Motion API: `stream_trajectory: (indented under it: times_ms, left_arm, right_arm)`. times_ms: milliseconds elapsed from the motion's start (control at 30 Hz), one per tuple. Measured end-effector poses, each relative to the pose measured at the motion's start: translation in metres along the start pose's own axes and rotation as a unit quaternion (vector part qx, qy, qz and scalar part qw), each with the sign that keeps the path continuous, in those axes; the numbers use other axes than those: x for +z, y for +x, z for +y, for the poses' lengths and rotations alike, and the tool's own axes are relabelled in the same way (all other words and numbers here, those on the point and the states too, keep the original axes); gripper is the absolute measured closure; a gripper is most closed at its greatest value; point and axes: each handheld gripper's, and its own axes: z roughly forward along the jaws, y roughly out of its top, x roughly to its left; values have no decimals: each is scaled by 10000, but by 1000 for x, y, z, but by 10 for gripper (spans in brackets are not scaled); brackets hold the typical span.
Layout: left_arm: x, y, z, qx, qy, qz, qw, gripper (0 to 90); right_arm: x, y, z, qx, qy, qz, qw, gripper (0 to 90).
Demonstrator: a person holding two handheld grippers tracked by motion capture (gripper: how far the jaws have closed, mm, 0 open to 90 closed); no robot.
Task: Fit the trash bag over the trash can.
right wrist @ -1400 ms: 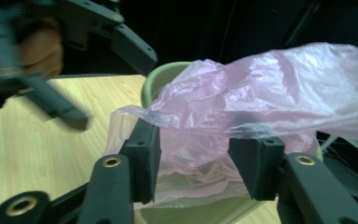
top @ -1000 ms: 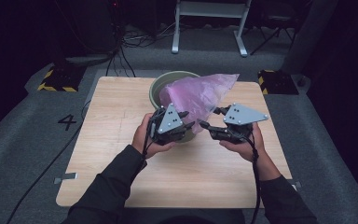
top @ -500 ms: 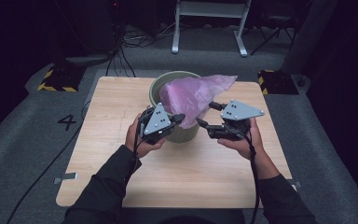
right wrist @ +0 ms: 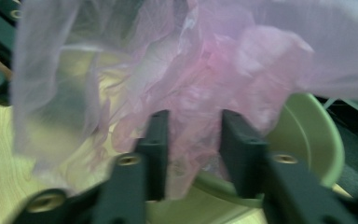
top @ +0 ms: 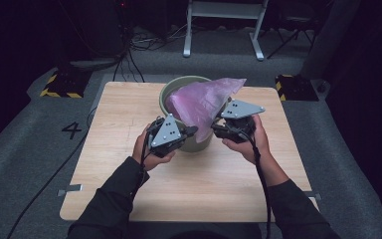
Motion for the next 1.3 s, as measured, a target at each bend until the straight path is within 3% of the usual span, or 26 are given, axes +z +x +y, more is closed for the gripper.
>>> stream_trajectory:
  times_ms: [33, 133, 267, 400, 667, 1033, 1167, 1300]
  left_arm:
    - [-1, 0, 0, 10, -6, 0, 10000, 900]
    - [-5, 3, -2, -17, -18, 49, 10000, 900]
    - [-13, 12, -6, -141, -57, 159, 9998, 900]
    - [-22, 21, -10, -160, 61, 318, 9993, 900]
    - [-48, 40, -21, -418, 98, 605, 9972, 900]
    - [-83, 58, -35, -860, 11, 714, 9937, 900]
    - [-88, 61, -41, -921, 177, 802, 9924, 900]
    - [-85, 58, -48, -945, 360, 792, 9917, 900]
  right_arm:
    - [2, 0, 0, -9, 17, -16, 10000, 796]
    - [4, 0, 0, 15, 8, -66, 10000, 886]
    - [-4, -4, -3, 154, -109, -134, 9997, 893]
    - [-14, -10, -8, 248, -150, -295, 9991, 886]
    - [-38, -23, -27, 576, -108, -428, 9974, 900]
    - [-63, -39, -47, 842, -282, -680, 9937, 900]
    - [-68, -43, -56, 978, -261, -640, 9928, 900]
    - [-61, -41, -69, 1100, -192, -589, 9920, 900]
